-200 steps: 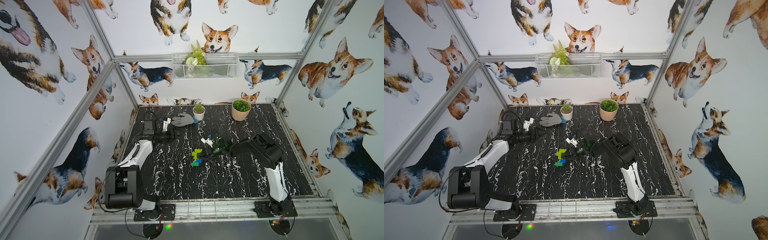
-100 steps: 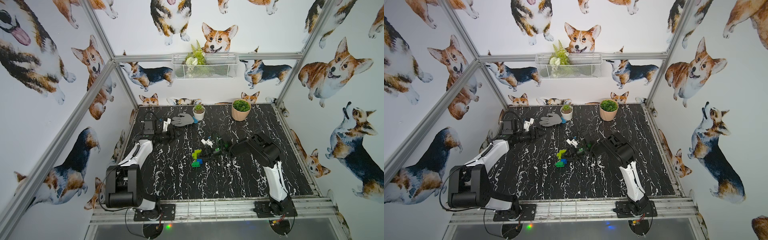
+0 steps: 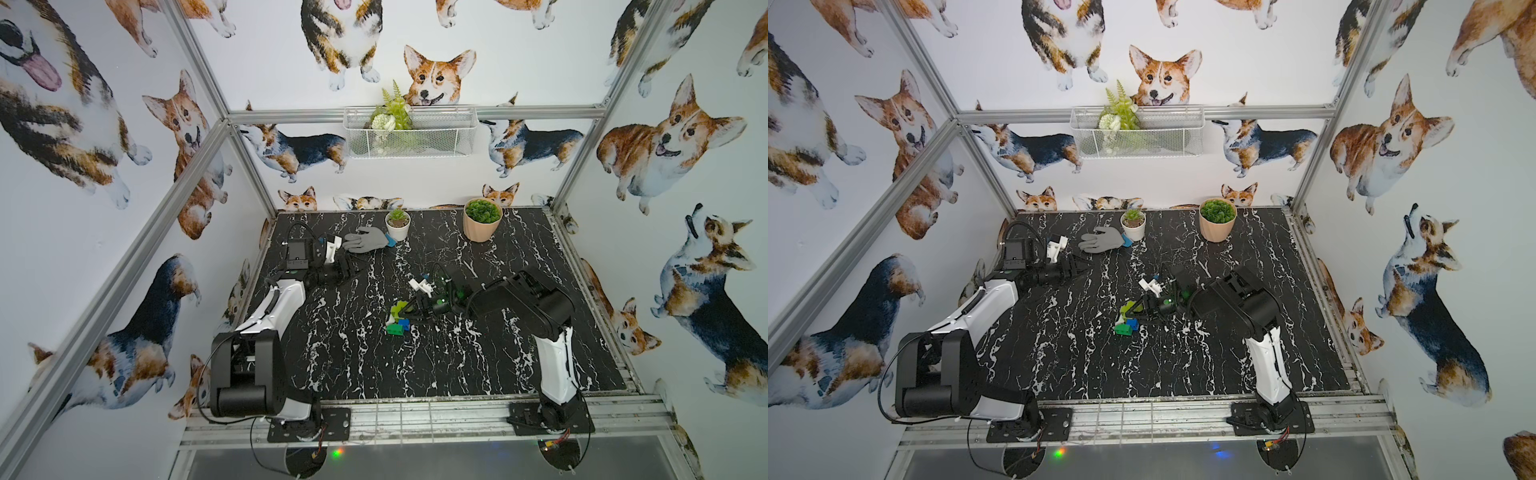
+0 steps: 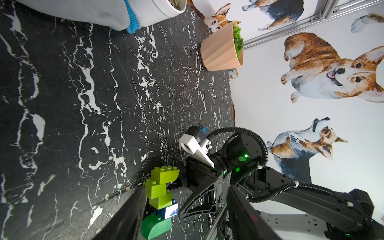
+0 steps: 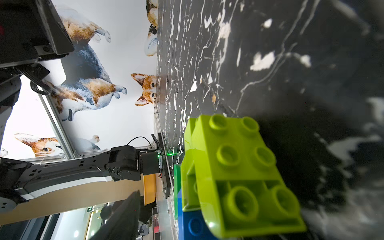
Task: Assemble the letter s with lego
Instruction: Adjust the lego brick at the center of the board.
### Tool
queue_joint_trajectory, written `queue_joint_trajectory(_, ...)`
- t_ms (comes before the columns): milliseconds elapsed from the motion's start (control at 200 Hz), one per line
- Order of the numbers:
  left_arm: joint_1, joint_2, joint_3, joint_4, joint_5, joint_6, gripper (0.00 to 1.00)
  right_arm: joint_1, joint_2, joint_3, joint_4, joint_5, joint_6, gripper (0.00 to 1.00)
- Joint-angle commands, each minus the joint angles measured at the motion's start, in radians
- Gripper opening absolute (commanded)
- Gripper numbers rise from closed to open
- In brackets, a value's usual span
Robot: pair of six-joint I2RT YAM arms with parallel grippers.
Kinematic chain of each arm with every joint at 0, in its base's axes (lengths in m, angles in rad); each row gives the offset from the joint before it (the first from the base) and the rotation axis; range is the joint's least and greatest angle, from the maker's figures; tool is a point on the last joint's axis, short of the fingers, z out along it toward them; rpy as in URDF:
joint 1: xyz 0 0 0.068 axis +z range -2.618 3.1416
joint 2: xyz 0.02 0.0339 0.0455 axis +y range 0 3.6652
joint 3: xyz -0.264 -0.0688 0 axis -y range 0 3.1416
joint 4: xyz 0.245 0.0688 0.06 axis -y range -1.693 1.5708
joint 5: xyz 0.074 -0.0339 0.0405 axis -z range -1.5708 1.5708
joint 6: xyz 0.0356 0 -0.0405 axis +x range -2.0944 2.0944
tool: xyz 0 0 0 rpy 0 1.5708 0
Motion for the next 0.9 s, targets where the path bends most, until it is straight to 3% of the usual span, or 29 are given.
queue_joint_trajectory(0,0.001,-0.004,0.008,-0.007,0.011,0.017,0.65,-0.011,-0.007,-0.012,-0.093,0.071,-0.047,0.73)
queue_joint_trajectory(265,0.001,-0.002,0.019,-0.012,0.004,0.019,0.65,-0.036,-0.071,-0.016,-0.283,0.107,-0.145,0.77)
queue_joint_trajectory(430,0.001,0.003,0.025,-0.015,0.003,0.022,0.65,-0.041,-0.101,-0.004,-0.396,0.170,-0.188,0.86)
queue_joint_trajectory(686,0.001,0.009,0.037,-0.030,-0.007,0.035,0.65,-0.041,-0.177,0.026,-0.593,0.301,-0.279,0.88)
queue_joint_trajectory(896,0.001,0.000,0.045,-0.052,-0.020,0.062,0.65,-0.050,-0.218,0.053,-0.706,0.316,-0.344,0.89)
